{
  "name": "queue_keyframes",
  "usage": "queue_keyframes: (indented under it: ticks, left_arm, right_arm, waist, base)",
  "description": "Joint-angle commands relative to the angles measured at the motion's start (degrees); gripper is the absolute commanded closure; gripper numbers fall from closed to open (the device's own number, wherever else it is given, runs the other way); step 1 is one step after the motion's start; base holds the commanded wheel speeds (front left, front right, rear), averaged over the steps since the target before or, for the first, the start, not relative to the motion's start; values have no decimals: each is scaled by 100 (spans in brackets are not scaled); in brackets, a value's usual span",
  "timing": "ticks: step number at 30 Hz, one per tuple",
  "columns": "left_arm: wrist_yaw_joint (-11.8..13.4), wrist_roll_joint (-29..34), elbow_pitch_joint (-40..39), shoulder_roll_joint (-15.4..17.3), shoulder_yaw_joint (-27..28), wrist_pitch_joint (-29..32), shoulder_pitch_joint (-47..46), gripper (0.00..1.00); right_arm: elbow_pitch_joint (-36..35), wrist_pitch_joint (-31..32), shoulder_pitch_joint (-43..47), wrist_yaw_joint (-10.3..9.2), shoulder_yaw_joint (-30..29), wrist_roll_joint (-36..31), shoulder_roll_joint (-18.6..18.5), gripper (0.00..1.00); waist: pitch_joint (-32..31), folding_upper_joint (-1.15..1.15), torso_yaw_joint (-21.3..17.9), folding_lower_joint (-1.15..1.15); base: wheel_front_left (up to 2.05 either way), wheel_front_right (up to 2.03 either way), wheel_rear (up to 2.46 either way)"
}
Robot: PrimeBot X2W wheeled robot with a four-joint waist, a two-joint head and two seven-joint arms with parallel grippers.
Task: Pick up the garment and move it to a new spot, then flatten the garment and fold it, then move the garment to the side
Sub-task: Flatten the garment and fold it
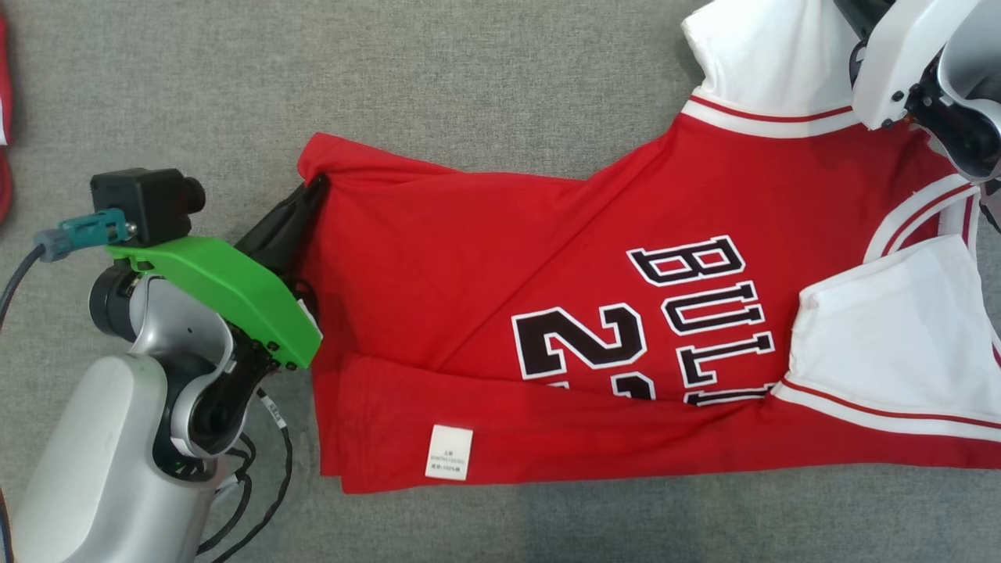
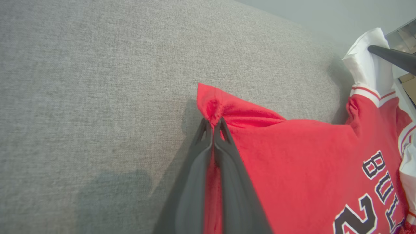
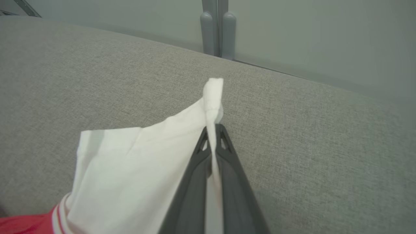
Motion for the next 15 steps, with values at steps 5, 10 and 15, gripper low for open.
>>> queue_keyframes:
  ticks: [5,10,15]
  left_arm:
    - [140,-28,-4,26,194,-148,14,100]
    - [222,11,227,56,326,-232,-194,100]
    - [220,-37,144,83,327,-244,-1,100]
  right_arm:
    - [24,-236,-58,-4,59,202,-158,100]
    - [-59,-563,82,-4,128,426,-241,100]
    - [-426,-842,287,-4,267,614,-401,100]
  waist:
    - [-132,0,-106,0]
    - [-223,0,-197,0]
    - [-343,0,-275,0]
  base:
    - [0,0,0]
    - [0,0,0]
    - [0,0,0]
